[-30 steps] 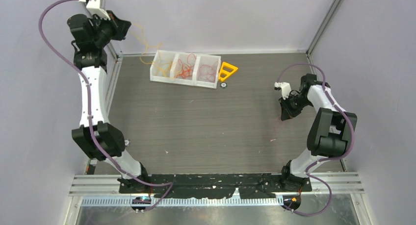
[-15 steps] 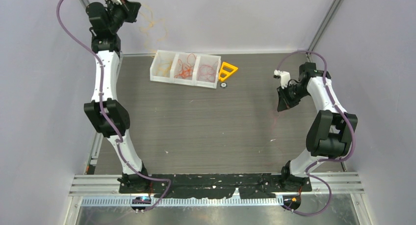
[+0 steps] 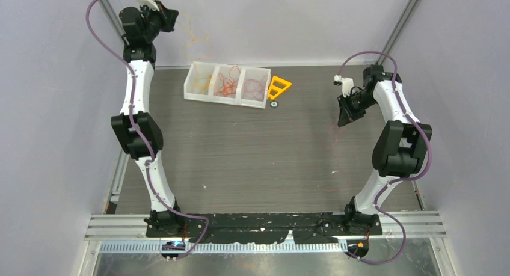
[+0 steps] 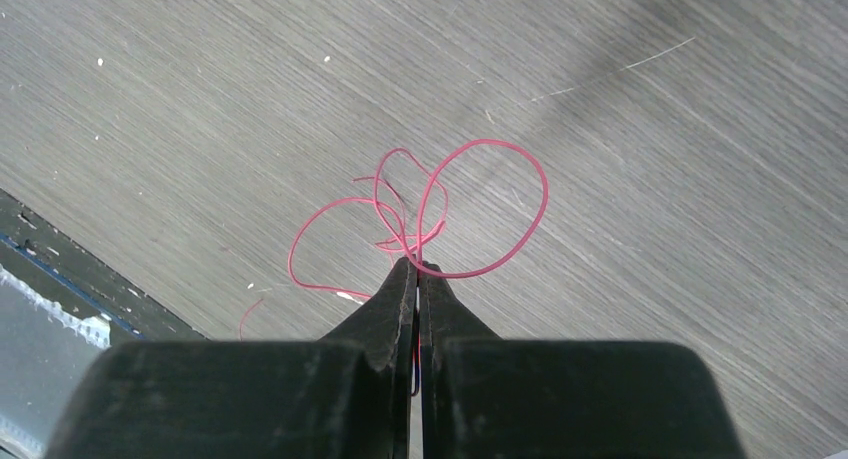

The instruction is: Untangle the cables

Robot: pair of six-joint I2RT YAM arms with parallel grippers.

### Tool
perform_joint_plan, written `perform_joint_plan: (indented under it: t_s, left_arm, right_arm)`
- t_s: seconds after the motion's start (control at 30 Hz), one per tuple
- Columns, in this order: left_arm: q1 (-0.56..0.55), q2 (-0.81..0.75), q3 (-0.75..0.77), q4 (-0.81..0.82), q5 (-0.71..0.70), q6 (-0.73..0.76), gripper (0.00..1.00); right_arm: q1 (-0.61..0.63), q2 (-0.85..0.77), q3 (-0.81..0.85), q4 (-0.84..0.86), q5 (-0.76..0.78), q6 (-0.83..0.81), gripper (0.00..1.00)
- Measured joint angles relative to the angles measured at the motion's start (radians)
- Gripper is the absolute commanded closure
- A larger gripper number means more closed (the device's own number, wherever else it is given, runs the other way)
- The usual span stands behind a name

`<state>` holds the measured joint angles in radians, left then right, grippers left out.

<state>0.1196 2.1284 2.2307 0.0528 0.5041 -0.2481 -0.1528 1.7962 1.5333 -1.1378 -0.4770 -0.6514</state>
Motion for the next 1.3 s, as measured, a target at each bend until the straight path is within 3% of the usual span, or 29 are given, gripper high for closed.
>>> perform_joint_plan:
  t_s: [0.33,0.8,0.97,1.2,1.3]
  left_arm:
    - [-0.011,0.023,-0.085,-0.002,-0.052,0.105,1.0]
    - [-0.049,-0.046,-0.407,-0.101,-0.042,0.156,1.0]
    - [-0.088,-0.028,-0.362,-0.264,-0.13,0.258,0.95]
    - [-0.118,0.187,-0.035,-0.41,-0.231,0.298,0.96]
    - [-0.117,0.247,0.023,-0.433,-0.256,0.304,0.94]
  right_arm:
    - [0.005,0.062,0.094,-0.039,0.002,0.0,0.95]
    - [0.007,0.106,0.133,-0.062,0.004,0.0,0.95]
    - [0.007,0.118,0.152,-0.072,0.004,0.0,0.95]
    - [0.012,0.137,0.18,-0.084,0.003,0.005,0.95]
    - [0.022,0.137,0.18,-0.092,-0.001,0.013,0.95]
